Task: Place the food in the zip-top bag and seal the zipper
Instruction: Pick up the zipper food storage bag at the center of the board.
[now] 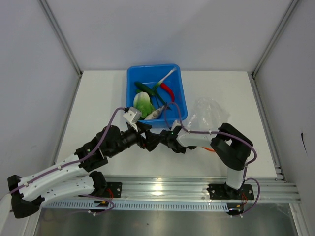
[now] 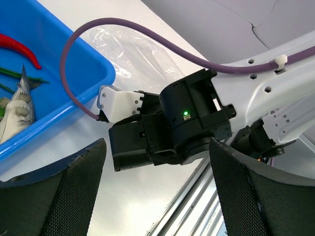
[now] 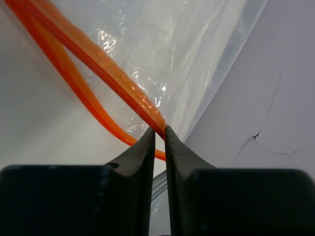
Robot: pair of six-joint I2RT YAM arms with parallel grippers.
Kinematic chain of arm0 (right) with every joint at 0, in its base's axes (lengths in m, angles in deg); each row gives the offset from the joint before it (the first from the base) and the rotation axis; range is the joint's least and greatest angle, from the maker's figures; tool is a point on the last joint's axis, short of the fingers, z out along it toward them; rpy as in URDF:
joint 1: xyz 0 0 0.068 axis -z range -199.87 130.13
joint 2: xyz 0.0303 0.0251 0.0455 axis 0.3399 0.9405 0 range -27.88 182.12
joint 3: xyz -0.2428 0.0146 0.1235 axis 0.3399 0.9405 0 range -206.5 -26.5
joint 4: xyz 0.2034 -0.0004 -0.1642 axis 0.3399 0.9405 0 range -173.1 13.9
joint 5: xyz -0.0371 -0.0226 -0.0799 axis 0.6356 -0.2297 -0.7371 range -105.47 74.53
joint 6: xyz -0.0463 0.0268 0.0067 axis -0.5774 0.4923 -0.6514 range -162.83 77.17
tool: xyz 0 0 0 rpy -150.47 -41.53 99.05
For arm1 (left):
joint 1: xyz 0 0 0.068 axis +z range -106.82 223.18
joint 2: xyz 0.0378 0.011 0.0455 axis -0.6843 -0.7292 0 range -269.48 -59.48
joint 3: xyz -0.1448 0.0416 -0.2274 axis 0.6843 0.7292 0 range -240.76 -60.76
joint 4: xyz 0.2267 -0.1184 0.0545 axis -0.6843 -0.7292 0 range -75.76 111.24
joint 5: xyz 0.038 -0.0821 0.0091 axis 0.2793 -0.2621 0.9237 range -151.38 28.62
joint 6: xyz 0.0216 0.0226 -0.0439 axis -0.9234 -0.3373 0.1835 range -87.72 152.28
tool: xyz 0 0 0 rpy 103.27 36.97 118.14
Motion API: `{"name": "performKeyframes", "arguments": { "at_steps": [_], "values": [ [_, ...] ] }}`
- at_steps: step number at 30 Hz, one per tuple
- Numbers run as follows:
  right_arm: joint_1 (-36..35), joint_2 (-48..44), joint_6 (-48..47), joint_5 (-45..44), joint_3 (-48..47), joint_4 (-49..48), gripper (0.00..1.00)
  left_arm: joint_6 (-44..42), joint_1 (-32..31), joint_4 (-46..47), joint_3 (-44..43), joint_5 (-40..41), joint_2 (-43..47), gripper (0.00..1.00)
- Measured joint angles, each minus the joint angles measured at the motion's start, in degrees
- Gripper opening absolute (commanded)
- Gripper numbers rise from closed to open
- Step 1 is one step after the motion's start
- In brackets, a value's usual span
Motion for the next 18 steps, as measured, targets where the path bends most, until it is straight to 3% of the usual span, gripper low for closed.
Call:
{"name": "performKeyframes", "arguments": {
  "at_steps": [3, 13, 18],
  "values": [
    [-0.39, 1.03, 0.83, -0.72, 0.0, 0.26, 0.01, 0.02, 0.0, -0.04, 0.0, -0.02, 0.0, 0.87],
    [-4.26, -0.13, 3.5, -4.09, -0.04, 2.67, 0.0, 0.0, 0.0, -0.11, 0.0, 0.09, 0.0, 0.88],
    [-10.08, -8.63, 4.68, -5.64, -0.7, 4.68, 0.0, 0.04, 0.0, -0.15, 0.0, 0.59, -0.13, 0.88]
  ]
}}
